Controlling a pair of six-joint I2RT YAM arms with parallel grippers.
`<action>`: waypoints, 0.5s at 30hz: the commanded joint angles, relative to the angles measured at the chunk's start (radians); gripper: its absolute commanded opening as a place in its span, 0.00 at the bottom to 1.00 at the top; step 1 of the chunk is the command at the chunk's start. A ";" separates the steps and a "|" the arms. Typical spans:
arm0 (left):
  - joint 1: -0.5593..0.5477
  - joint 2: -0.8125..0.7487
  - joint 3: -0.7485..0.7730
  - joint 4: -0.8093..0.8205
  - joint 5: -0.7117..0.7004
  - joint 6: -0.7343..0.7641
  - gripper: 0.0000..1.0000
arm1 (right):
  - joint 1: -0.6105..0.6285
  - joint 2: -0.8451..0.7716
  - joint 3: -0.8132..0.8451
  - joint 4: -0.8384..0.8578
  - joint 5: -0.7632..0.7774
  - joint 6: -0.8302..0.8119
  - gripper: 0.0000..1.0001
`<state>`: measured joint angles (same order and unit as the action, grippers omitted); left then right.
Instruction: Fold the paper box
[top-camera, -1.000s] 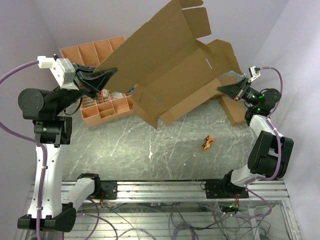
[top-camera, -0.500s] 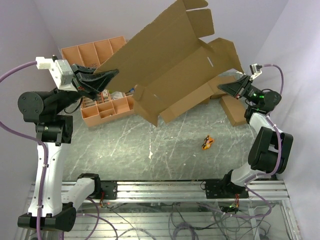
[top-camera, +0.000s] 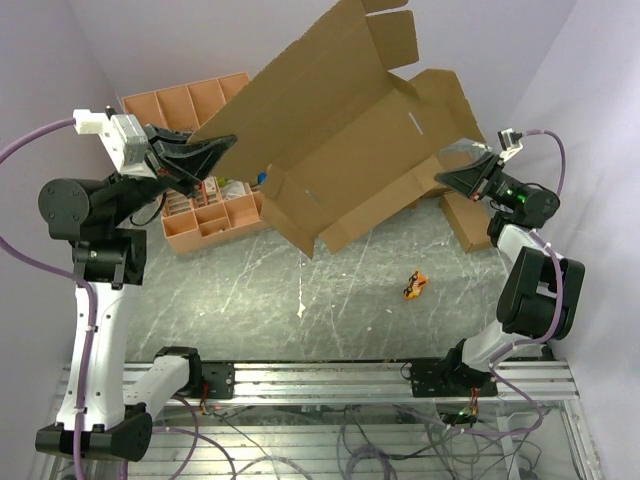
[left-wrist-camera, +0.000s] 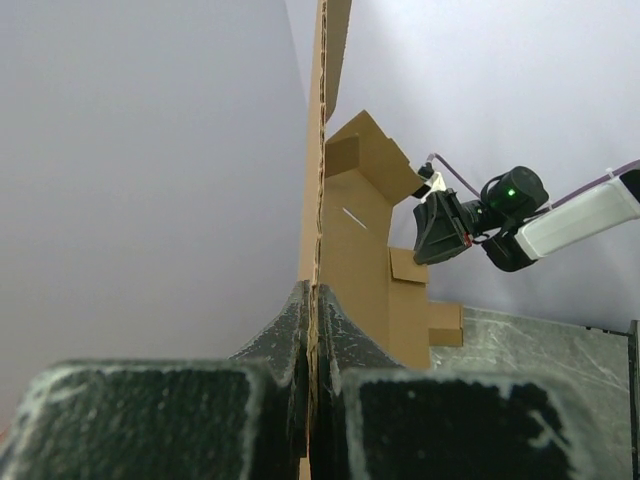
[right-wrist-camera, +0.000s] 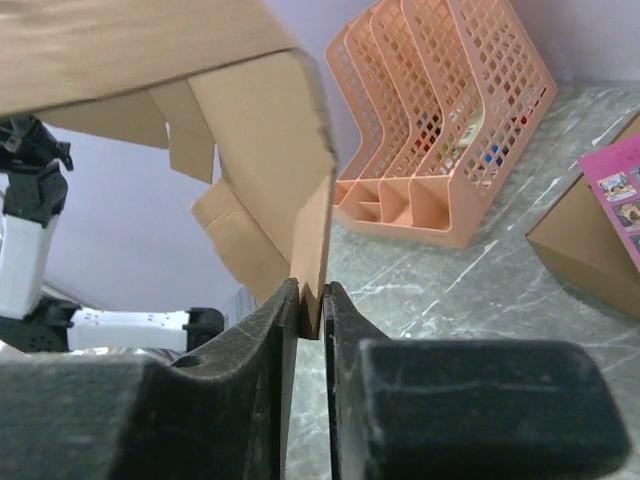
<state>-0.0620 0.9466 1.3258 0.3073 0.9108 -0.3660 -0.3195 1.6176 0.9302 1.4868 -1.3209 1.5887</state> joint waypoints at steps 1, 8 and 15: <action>0.004 0.004 0.004 0.023 -0.006 -0.009 0.07 | -0.005 -0.040 -0.011 -0.062 -0.047 -0.173 0.22; 0.005 0.000 -0.022 0.046 0.025 -0.015 0.07 | -0.002 -0.244 0.168 -1.282 0.106 -1.265 0.52; 0.007 -0.015 -0.026 -0.081 -0.001 0.110 0.07 | -0.073 -0.320 0.236 -1.664 0.108 -1.747 0.74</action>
<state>-0.0605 0.9516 1.3022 0.2752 0.9260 -0.3382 -0.3515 1.3209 1.1213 0.2508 -1.2324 0.3458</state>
